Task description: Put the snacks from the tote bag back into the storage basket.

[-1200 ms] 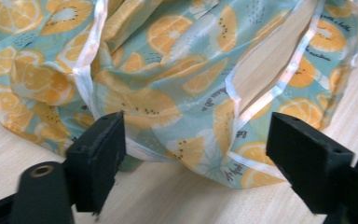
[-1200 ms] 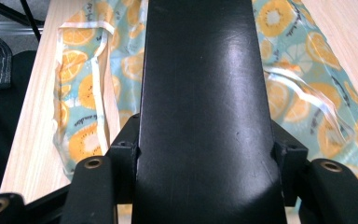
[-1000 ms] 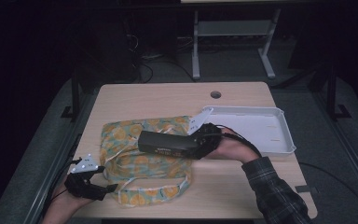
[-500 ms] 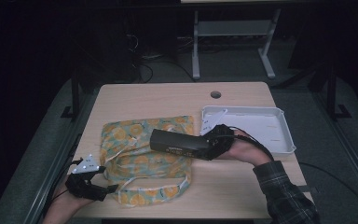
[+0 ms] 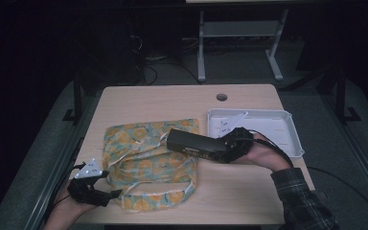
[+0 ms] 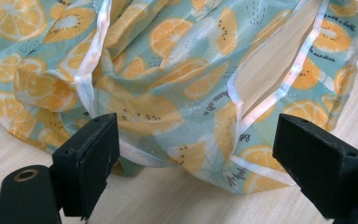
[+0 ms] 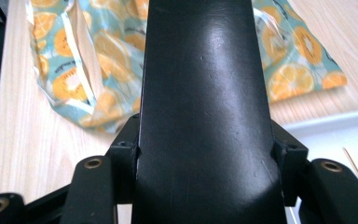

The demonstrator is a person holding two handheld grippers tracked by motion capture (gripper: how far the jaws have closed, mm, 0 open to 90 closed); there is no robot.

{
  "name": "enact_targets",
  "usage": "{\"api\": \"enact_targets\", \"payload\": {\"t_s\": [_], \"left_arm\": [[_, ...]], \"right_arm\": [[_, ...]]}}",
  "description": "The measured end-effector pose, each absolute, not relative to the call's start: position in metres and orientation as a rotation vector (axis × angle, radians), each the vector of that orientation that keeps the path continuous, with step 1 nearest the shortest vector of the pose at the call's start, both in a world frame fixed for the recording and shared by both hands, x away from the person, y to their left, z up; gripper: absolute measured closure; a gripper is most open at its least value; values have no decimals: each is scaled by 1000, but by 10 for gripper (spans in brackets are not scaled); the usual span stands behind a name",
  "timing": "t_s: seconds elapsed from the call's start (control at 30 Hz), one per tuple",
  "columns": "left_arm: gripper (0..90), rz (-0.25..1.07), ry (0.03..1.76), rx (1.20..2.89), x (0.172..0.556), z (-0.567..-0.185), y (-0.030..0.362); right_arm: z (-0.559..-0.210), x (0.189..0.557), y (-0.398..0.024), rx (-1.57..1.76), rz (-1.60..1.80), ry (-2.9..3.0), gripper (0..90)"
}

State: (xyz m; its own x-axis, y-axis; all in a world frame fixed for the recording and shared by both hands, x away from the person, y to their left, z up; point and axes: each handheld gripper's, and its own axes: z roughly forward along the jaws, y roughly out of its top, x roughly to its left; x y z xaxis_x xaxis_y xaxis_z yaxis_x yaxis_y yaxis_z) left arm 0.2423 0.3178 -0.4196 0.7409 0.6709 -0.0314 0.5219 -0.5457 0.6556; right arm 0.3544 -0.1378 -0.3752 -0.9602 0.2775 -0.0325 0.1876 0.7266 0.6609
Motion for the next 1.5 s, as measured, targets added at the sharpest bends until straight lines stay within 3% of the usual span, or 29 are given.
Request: {"api": "enact_targets", "payload": {"t_s": [1.5], "left_arm": [[130, 299, 910, 2270, 244, -420, 317]], "right_arm": [[-398, 383, -258, 882, 961, 2621, 416]]}}
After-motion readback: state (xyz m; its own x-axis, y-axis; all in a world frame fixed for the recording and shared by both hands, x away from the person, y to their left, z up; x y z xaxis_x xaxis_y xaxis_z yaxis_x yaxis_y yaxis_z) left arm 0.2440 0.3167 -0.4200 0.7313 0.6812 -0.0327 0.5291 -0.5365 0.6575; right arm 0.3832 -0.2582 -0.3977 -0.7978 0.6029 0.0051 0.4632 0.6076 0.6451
